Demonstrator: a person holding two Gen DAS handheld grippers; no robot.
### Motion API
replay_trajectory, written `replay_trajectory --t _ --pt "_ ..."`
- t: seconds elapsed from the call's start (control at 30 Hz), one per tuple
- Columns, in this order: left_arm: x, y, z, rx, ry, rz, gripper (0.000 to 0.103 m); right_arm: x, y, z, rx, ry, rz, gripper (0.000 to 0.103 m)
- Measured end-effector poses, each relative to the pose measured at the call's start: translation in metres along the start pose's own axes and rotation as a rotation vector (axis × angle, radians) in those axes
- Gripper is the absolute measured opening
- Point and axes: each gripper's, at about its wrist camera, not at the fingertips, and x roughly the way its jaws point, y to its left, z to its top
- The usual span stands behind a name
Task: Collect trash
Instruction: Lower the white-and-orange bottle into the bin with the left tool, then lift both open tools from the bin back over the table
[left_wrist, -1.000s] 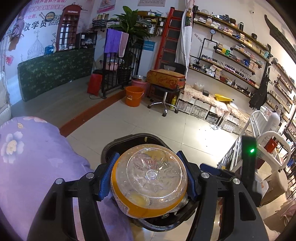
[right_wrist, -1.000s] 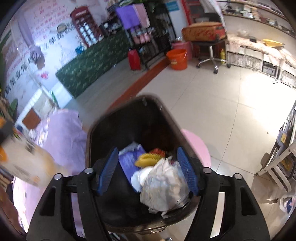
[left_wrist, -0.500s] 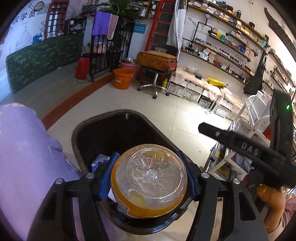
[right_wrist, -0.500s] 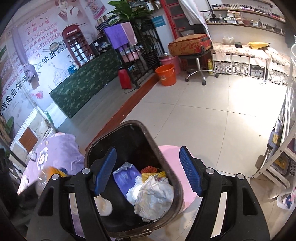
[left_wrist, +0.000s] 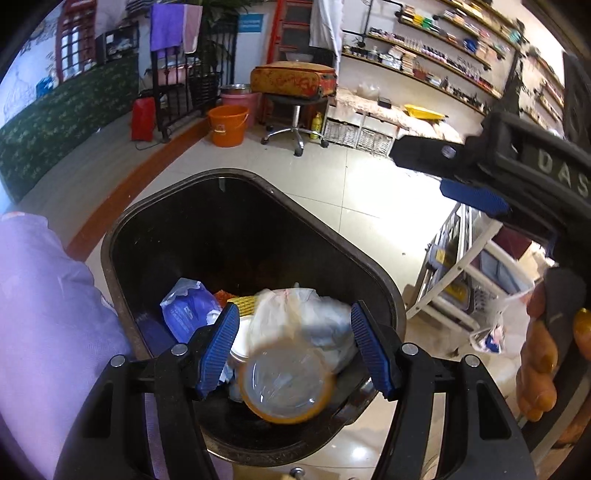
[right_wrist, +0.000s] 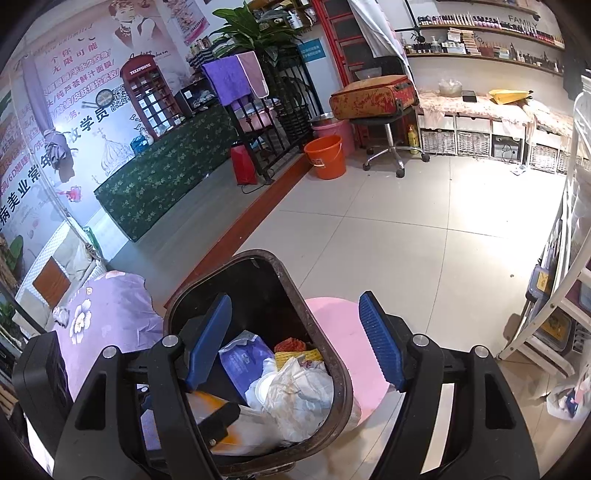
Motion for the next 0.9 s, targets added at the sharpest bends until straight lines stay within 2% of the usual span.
replay_trajectory --t 0.1,0.13,0.3,0.47,0.63,0.9 --pt "-0.004 -0.007 -0.001 0.025 -0.015 0.023 0.082 0.001 0.0 0.002 0.004 0.002 0.0 0.076" --pt "-0.004 -0.007 -0.002 0.027 -0.021 0.025 0.084 0.001 0.001 0.001 0.003 0.002 0.001 0.076" --pt "-0.012 -0.003 -0.007 -0.012 -0.032 0.018 0.09 -0.003 0.002 0.003 -0.007 -0.007 0.001 0.08" --pt "-0.027 0.008 -0.016 -0.029 -0.055 0.071 0.092 -0.001 0.009 0.001 -0.022 0.0 0.019 0.081" --pt "-0.056 0.035 -0.031 -0.127 -0.092 0.094 0.096 0.006 0.033 -0.004 -0.078 0.022 0.069 0.083" --pt "-0.103 0.089 -0.062 -0.281 -0.167 0.258 0.097 0.019 0.095 -0.022 -0.218 0.067 0.184 0.084"
